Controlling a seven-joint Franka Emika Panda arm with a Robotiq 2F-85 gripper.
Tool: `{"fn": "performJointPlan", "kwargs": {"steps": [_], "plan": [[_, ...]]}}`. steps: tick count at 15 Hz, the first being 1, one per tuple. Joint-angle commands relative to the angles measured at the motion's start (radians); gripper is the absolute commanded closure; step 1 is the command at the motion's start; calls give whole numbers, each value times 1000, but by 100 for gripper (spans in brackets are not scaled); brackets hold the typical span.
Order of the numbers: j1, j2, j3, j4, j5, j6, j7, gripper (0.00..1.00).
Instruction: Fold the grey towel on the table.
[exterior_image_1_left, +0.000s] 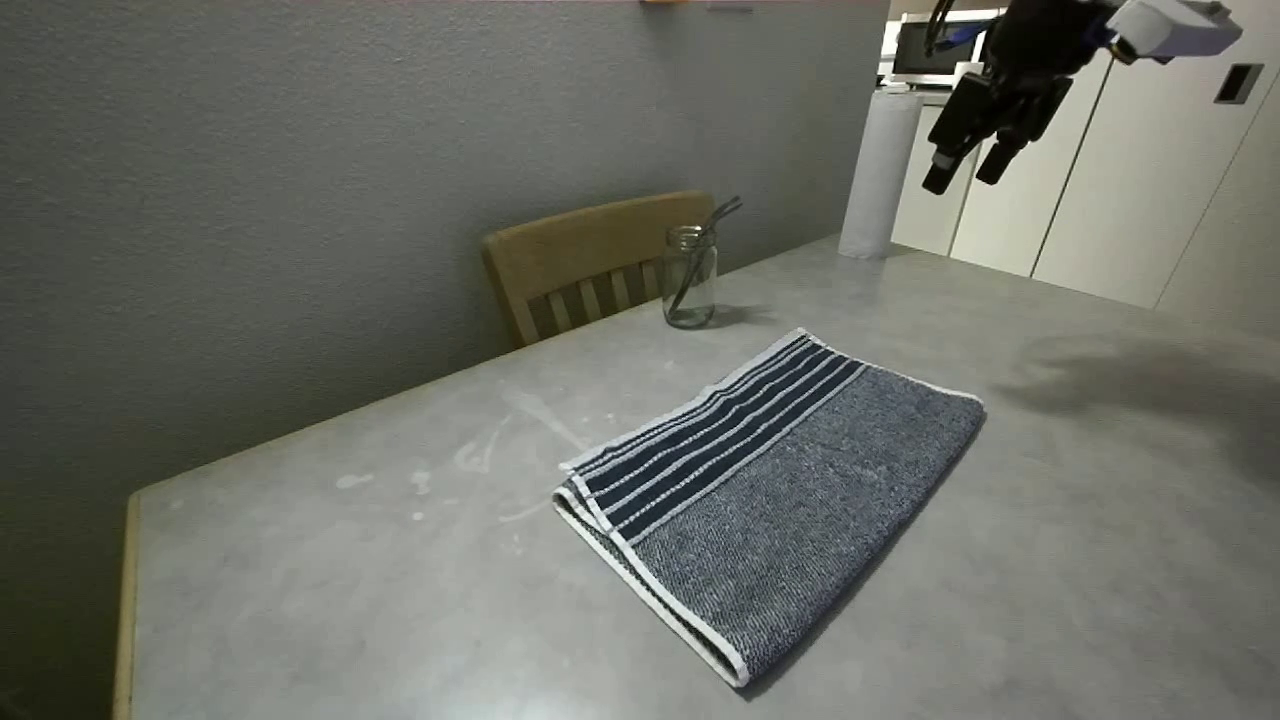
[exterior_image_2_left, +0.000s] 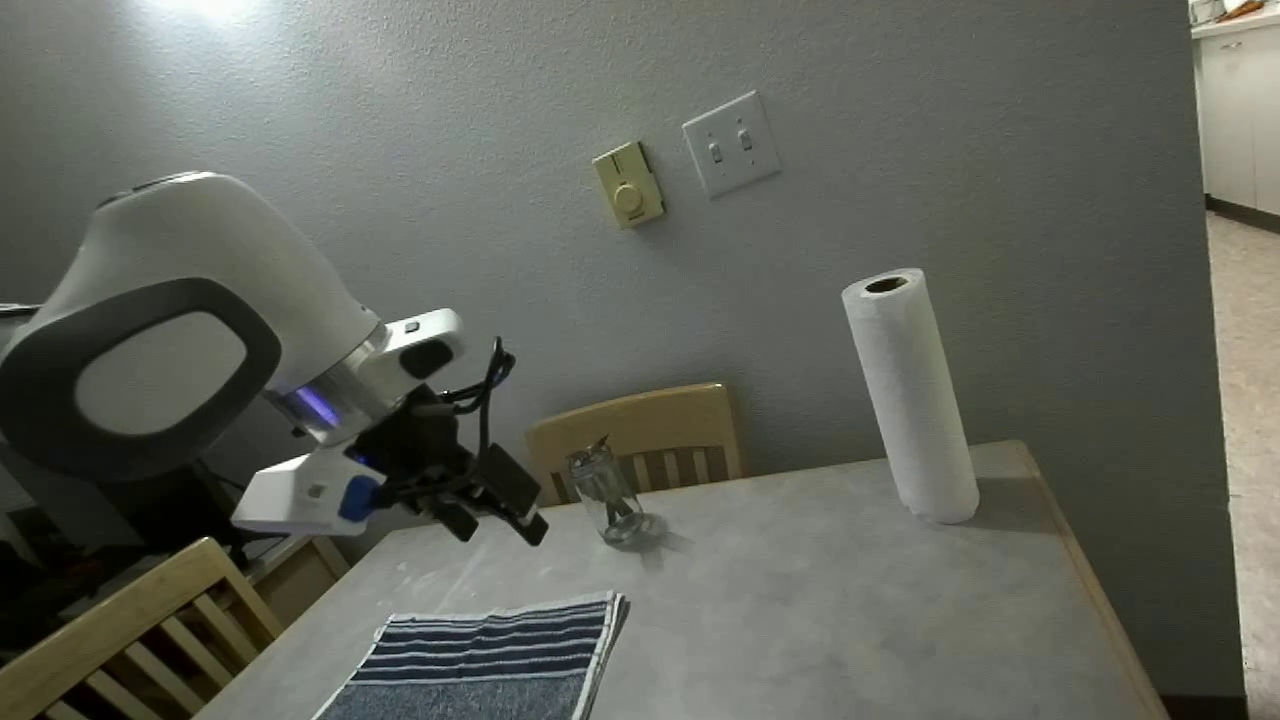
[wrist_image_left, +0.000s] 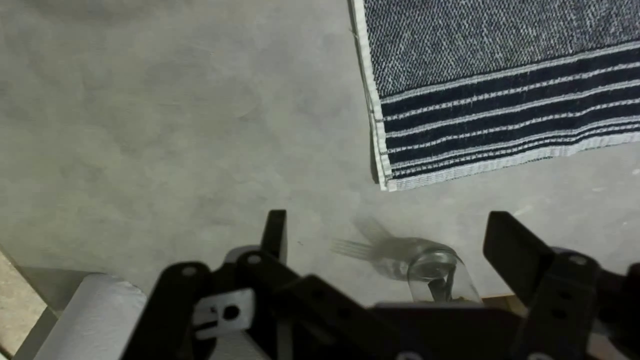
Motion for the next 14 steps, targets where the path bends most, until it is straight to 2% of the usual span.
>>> {"fn": "performJointPlan", "kwargs": {"steps": [1, 8, 14], "plan": [[-12, -3, 15, -4, -10, 13, 11, 0], [-28, 93, 42, 48, 90, 77, -25, 0], [-62, 248, 92, 152, 159, 81, -40, 0]]}}
